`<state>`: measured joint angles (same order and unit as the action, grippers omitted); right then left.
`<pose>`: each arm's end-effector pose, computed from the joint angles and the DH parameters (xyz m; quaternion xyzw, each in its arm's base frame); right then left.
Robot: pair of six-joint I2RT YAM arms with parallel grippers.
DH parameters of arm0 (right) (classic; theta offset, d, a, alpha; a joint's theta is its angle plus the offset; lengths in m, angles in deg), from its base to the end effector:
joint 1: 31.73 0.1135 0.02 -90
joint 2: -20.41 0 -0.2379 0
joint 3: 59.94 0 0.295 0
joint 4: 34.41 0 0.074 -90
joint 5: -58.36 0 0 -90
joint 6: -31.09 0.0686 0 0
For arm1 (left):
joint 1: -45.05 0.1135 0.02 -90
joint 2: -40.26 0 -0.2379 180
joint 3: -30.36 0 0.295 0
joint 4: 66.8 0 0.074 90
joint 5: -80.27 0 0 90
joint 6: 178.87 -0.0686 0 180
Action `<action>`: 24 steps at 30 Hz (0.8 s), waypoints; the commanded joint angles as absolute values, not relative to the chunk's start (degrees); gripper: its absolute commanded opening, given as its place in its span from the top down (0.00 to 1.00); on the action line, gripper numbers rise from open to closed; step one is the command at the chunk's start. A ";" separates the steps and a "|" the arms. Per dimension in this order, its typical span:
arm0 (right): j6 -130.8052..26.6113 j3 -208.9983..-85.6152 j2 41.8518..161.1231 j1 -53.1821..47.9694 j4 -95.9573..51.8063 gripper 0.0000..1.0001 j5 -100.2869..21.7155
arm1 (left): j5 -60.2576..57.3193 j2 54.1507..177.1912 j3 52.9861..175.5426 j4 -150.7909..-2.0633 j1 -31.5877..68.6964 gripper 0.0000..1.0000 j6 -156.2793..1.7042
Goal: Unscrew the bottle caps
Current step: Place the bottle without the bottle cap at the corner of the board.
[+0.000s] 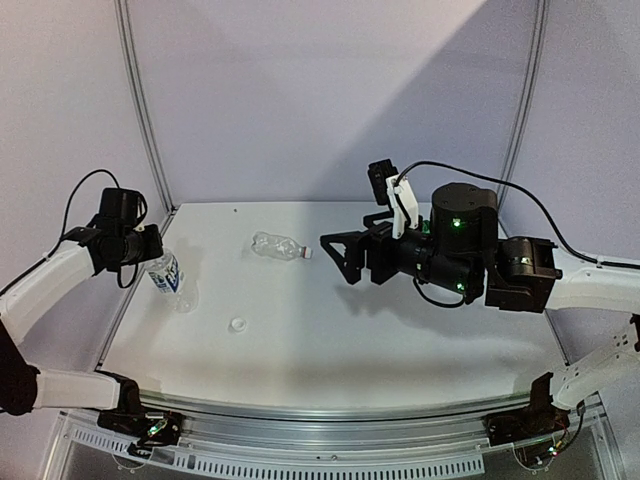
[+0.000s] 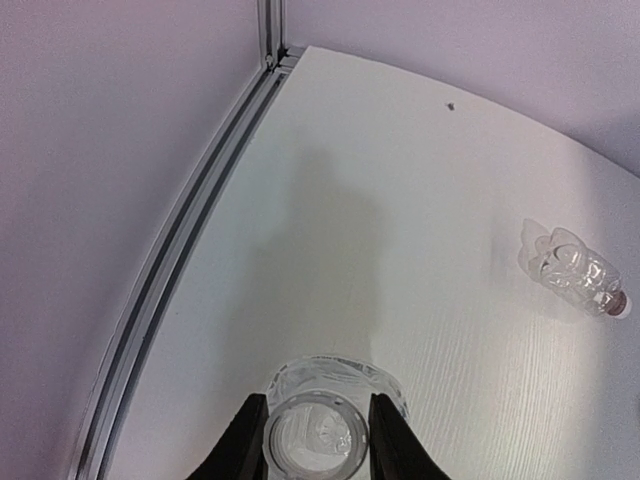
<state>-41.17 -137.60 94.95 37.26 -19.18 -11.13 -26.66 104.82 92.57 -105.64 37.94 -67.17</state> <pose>0.1609 0.3520 0.3298 -0.2301 0.7384 0.3241 0.5447 0.3177 -0.0195 0.2243 -0.1747 0.8857 0.0282 0.4292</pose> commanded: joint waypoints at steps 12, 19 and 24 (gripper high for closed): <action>-42.47 -137.08 96.60 37.50 -19.77 0.01 -10.29 | -26.46 105.22 89.12 -102.44 39.52 0.92 -66.45; -42.45 -137.18 96.69 37.55 -19.77 0.01 -10.27 | -23.57 105.04 88.42 -101.31 39.46 0.82 -67.01; -42.39 -137.20 96.82 37.50 -19.92 0.01 -10.11 | -20.81 102.41 89.16 -101.93 39.47 0.70 -67.05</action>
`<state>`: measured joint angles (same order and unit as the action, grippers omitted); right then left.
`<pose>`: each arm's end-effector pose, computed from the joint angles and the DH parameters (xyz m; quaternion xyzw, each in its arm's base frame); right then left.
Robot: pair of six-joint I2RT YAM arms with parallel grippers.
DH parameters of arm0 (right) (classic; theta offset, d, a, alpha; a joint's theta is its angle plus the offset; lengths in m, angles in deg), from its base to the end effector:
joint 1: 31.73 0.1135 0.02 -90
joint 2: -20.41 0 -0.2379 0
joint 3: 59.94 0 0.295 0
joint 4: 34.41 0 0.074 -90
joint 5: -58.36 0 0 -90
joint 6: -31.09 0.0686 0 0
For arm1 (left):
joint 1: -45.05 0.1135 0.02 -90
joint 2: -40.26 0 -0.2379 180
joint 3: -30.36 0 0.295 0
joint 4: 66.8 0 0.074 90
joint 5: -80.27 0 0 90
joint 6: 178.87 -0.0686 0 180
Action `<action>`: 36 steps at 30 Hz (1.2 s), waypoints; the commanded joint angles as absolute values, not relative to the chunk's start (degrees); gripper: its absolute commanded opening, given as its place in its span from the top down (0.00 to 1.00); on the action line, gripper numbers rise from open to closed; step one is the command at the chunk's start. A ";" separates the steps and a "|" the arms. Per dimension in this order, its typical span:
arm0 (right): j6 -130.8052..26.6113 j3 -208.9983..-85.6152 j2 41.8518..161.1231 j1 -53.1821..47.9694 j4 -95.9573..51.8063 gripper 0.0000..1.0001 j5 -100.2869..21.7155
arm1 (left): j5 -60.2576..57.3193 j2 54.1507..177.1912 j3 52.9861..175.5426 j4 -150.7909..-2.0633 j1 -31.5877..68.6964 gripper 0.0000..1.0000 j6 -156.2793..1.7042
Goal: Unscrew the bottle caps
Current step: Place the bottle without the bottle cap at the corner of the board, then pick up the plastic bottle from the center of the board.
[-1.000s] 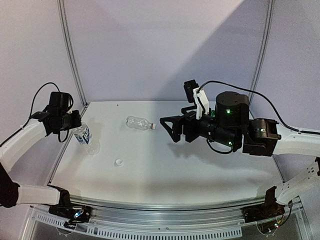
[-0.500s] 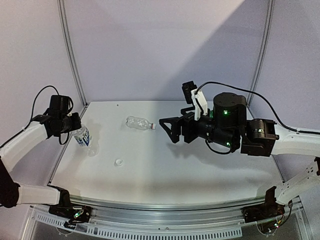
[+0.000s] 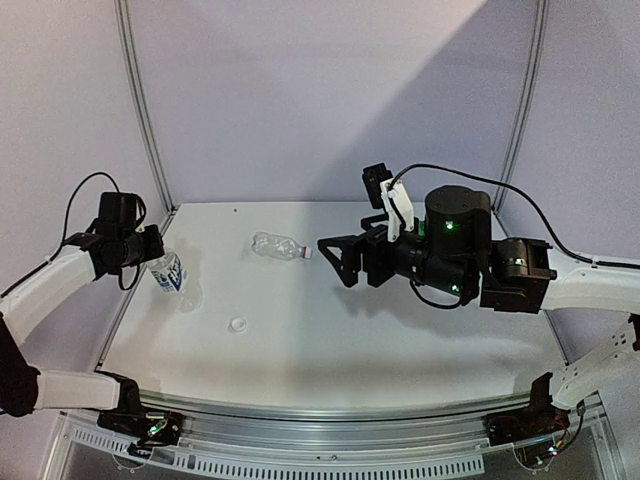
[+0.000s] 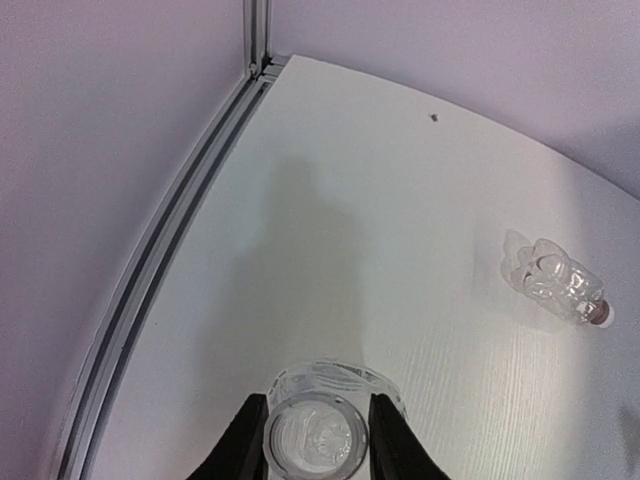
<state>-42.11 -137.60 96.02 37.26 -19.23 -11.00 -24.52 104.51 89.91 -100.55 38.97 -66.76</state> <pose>0.1625 0.3557 0.3231 -0.2390 0.7411 0.3135 0.5436 0.3206 -0.0165 0.2163 -0.1799 0.8765 0.0074 0.4465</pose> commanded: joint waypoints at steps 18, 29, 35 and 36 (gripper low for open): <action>-43.21 -138.56 99.46 37.52 -21.48 0.01 -11.01 | -16.76 97.33 91.48 -105.67 39.43 0.46 -67.76; -43.85 -138.87 99.84 36.49 -21.62 0.01 -11.13 | -15.12 96.24 96.57 -108.90 39.45 0.28 -68.17; -43.42 -139.24 100.15 34.58 -21.30 0.01 -11.79 | -13.83 95.53 100.72 -111.42 39.43 0.19 -68.96; -43.02 -139.47 100.34 34.06 -20.94 0.01 -12.50 | -13.47 95.62 101.56 -111.90 39.43 0.18 -69.22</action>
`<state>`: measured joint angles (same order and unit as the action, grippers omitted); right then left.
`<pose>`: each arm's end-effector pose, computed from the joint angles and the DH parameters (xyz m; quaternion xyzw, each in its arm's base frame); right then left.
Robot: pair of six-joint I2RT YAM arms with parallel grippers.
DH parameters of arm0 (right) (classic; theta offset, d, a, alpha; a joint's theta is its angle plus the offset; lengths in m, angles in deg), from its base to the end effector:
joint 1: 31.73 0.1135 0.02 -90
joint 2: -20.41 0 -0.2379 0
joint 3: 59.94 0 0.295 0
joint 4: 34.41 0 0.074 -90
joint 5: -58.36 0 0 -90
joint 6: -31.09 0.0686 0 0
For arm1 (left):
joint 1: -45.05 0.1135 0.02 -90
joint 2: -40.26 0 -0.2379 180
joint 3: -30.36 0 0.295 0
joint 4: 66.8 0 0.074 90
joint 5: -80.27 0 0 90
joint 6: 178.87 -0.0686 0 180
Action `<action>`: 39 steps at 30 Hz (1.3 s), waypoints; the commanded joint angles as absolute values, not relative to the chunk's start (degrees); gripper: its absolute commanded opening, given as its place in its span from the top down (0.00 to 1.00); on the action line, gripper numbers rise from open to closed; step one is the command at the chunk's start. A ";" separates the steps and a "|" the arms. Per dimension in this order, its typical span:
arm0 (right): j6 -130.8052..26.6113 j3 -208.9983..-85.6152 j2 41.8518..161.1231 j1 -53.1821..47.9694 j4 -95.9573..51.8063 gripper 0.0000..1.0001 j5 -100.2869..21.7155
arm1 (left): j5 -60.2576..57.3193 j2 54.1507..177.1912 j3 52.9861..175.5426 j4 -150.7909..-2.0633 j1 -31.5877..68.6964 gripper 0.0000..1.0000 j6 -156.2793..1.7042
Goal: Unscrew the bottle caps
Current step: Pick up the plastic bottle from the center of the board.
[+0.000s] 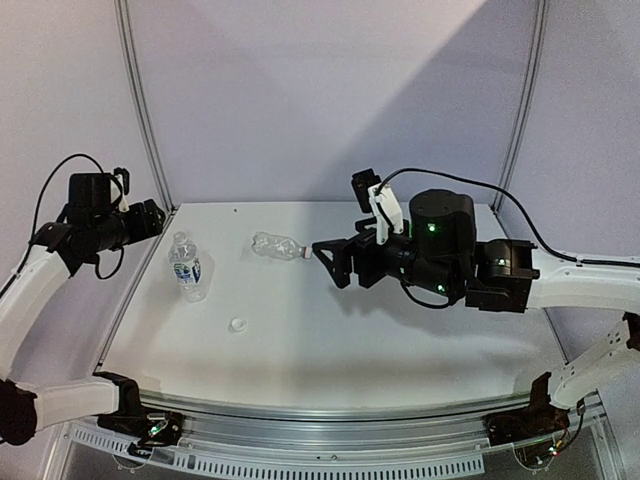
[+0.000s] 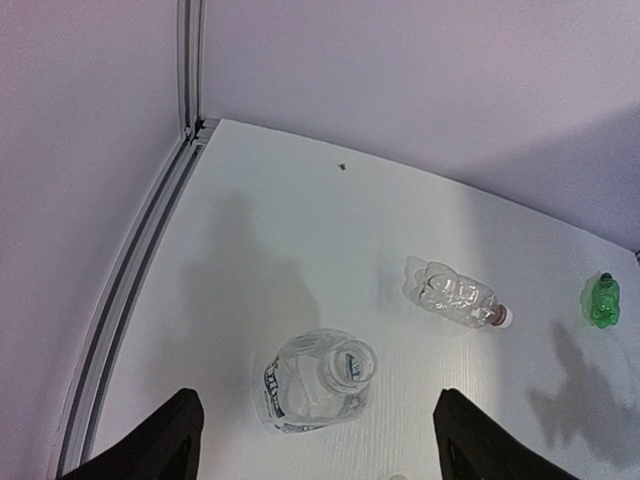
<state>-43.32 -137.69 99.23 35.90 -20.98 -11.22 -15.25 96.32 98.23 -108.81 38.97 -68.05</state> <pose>0.1754 0.3633 0.3068 -0.2439 0.7469 0.2953 0.5436 0.2979 -0.0251 0.2997 -0.1349 0.8557 -0.0752 0.4940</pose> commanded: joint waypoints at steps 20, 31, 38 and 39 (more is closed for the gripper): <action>-53.84 -161.20 126.19 14.50 -8.07 0.04 -51.84 | 5.86 94.68 109.87 -118.19 37.23 0.01 -69.39; -67.15 -175.56 145.82 9.32 -7.18 0.07 -49.61 | 9.93 91.37 111.58 -124.48 37.20 0.01 -68.64; -65.56 -188.42 158.36 8.52 -5.04 0.08 -51.27 | 11.40 92.01 112.75 -125.20 37.06 0.01 -65.67; -65.06 -189.86 159.44 8.52 -5.18 0.08 -51.90 | 11.45 92.03 112.76 -125.12 37.13 0.01 -65.23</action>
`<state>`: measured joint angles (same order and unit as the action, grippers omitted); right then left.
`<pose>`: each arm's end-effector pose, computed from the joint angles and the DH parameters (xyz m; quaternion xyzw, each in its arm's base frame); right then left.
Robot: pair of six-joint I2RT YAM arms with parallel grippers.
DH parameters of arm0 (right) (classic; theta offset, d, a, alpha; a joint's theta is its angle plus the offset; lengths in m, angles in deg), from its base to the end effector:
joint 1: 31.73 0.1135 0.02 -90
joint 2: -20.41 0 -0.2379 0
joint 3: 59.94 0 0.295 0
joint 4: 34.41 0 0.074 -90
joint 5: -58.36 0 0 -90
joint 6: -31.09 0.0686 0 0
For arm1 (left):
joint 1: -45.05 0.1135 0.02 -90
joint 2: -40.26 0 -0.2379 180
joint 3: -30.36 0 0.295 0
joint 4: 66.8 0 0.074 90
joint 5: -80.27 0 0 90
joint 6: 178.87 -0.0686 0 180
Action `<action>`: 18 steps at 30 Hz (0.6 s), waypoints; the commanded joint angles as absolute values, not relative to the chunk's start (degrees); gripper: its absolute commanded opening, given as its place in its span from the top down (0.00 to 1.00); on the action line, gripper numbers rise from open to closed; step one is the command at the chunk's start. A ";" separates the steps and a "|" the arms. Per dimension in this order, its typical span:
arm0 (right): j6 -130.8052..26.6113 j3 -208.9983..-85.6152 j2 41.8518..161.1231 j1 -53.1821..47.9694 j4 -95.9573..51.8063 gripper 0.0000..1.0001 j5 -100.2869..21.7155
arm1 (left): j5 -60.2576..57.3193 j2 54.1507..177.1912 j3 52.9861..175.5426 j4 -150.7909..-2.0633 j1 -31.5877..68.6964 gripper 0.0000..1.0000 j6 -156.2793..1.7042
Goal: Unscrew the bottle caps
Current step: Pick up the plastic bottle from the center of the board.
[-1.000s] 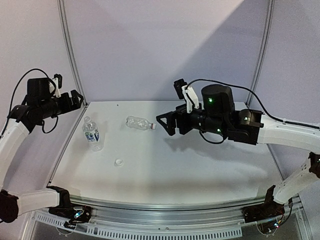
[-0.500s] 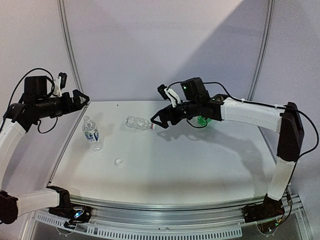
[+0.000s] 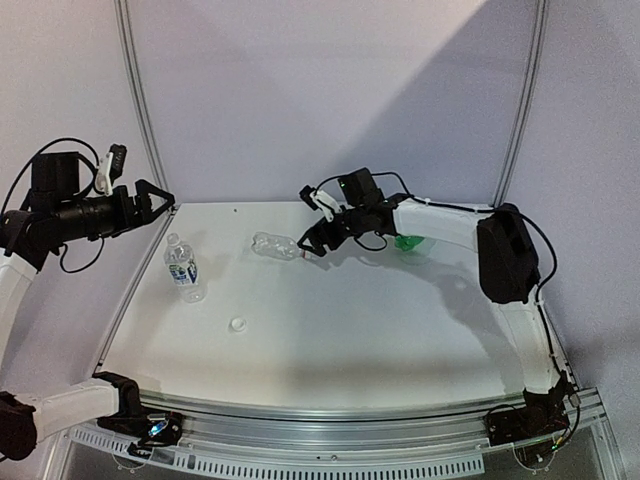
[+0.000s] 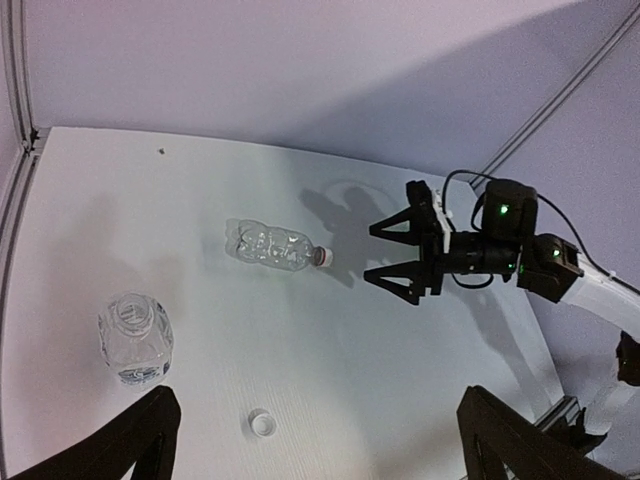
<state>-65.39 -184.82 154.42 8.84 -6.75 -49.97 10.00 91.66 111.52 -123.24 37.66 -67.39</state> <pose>0.4326 0.3988 0.1545 -0.4177 0.7809 0.2658 0.3810 0.2464 -0.0553 0.3836 -0.0136 0.8433 -0.2701 0.4644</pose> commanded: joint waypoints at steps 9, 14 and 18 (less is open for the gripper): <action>-52.85 -200.64 168.30 6.62 -6.76 0.08 -55.48 | 11.53 92.05 112.49 -125.13 36.99 0.01 -62.04; -34.17 -205.61 174.19 5.80 -13.89 0.14 -61.42 | 11.34 92.42 112.28 -123.98 37.01 0.01 -60.41; -22.24 -205.96 177.33 5.72 -21.92 0.13 -61.80 | 11.54 92.66 112.66 -123.75 36.96 0.01 -59.34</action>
<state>-37.94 -204.60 172.30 6.05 -13.46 -58.87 10.87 92.08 111.57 -123.74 37.57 -61.10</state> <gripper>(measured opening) 0.866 0.993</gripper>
